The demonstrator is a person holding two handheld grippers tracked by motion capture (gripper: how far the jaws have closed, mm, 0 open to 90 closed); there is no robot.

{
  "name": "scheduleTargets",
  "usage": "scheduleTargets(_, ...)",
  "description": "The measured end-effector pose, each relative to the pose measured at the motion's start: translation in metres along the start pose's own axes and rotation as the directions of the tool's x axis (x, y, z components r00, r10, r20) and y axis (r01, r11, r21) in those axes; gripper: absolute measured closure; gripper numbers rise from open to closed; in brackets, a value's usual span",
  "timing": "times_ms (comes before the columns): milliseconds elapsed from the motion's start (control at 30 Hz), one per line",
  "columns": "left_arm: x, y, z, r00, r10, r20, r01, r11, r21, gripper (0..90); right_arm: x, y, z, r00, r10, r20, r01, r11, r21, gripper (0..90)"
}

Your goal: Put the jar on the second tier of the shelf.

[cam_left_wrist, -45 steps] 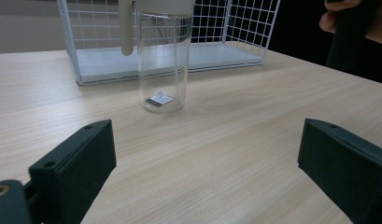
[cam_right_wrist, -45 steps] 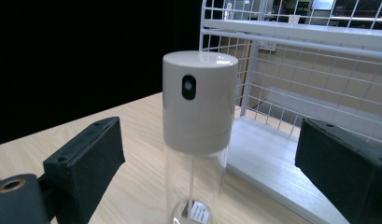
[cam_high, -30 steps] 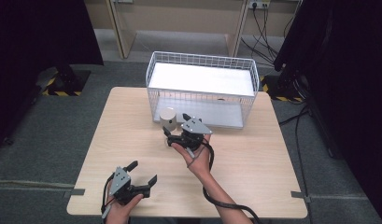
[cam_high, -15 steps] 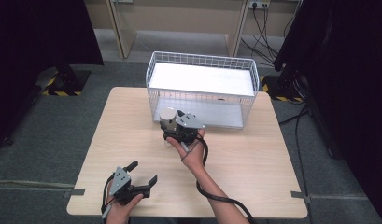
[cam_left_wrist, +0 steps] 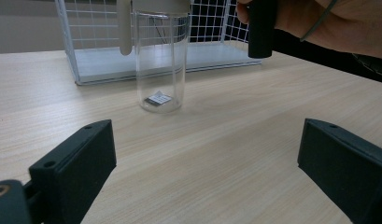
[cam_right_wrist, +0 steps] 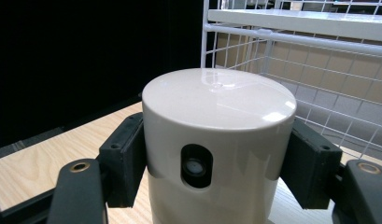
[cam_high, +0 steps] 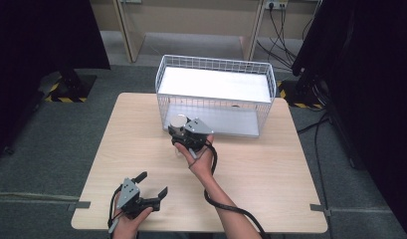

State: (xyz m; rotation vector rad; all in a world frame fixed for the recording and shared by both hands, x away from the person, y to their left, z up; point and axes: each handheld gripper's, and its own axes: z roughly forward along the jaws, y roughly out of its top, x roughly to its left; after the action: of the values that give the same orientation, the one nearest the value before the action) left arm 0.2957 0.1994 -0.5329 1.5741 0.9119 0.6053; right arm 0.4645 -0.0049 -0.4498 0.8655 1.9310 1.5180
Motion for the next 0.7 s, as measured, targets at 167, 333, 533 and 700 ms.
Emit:
scheduleTargets(167,0.0,0.0,0.0,1.0,-0.004,0.001,0.004,1.0,-0.002,3.9,0.0,-0.001,0.0,0.9999,0.007,0.01,-0.007,1.0,-0.011,32.6)
scheduleTargets(333,0.0,0.0,0.0,1.0,-0.006,0.002,0.006,1.0,-0.003,3.9,0.002,-0.002,-0.001,0.9998,0.003,0.02,-0.002,1.0,-0.025,32.8)
scheduleTargets(533,0.0,0.0,0.0,1.0,-0.005,0.002,0.005,1.0,-0.002,3.9,0.002,-0.001,-0.004,0.9996,0.001,0.029,0.0,0.999,-0.035,32.8)
scheduleTargets(700,0.0,0.0,0.0,1.0,-0.003,0.001,0.003,1.0,-0.002,3.9,0.002,0.003,-0.011,0.9995,-0.001,0.03,0.003,0.999,-0.052,32.9)
